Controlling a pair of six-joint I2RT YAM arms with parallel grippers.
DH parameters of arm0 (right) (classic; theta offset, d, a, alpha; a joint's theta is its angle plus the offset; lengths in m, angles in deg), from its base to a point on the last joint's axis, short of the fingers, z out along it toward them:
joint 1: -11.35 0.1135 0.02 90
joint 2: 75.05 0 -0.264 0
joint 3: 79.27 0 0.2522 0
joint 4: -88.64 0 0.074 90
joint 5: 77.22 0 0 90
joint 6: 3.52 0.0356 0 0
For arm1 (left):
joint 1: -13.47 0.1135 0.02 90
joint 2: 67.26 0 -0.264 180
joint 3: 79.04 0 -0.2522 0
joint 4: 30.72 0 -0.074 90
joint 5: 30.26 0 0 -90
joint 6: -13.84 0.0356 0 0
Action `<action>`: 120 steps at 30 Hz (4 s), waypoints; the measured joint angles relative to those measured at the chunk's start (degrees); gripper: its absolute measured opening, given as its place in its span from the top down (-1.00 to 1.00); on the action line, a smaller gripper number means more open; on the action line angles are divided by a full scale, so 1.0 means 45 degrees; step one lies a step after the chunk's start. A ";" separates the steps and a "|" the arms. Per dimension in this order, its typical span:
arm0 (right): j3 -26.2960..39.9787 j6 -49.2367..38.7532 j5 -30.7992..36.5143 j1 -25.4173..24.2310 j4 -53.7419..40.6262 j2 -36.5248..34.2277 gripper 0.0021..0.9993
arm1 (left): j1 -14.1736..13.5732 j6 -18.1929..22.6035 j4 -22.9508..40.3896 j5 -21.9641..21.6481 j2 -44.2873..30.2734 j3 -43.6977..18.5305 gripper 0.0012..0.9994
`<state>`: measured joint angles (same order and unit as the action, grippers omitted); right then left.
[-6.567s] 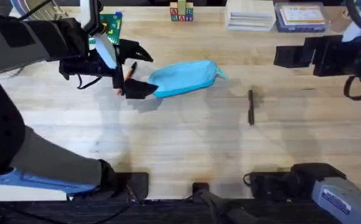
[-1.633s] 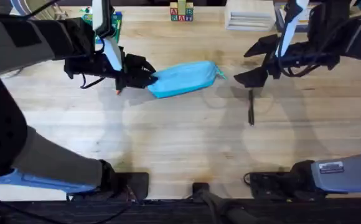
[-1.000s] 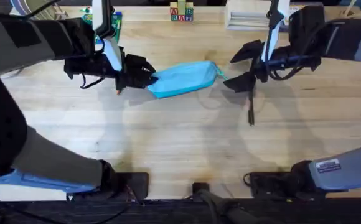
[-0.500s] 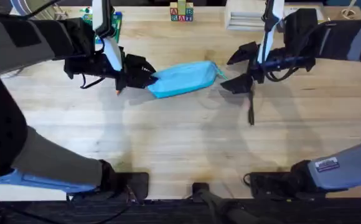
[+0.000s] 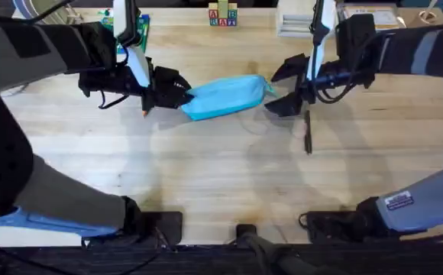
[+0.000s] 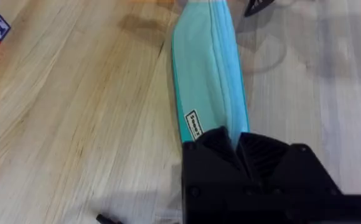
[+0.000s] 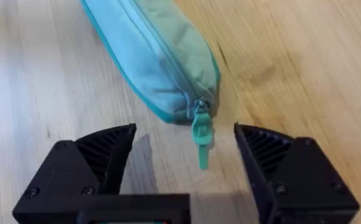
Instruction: Unzip the bag, pick up the pens from the table one at a time and place them inside, then zip the bag closed.
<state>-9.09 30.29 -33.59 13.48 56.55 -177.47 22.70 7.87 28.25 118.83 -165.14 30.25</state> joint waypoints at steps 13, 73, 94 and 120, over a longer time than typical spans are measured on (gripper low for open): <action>0.0005 -0.0003 0.0000 0.0024 0.0100 -0.0183 -0.87 | 0.0000 0.0000 0.0000 0.0003 0.0000 0.0000 0.92; 0.0024 -0.0052 -0.0457 0.0141 0.0186 -0.0351 0.94 | 0.0000 -0.0003 0.0244 0.0000 0.0000 -0.0005 0.92; 0.0024 0.0906 -0.0460 -0.0228 0.0311 0.1934 0.94 | 0.0000 0.0000 0.0345 -0.0005 0.0000 -0.0005 0.92; 0.0024 0.2784 -0.0421 0.2134 0.1749 0.2270 0.94 | 0.0000 0.0000 0.0345 -0.0039 0.0000 -0.0005 0.92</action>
<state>-8.98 42.81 -35.49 23.08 64.42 -167.26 22.70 7.87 29.80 118.66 -165.14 30.23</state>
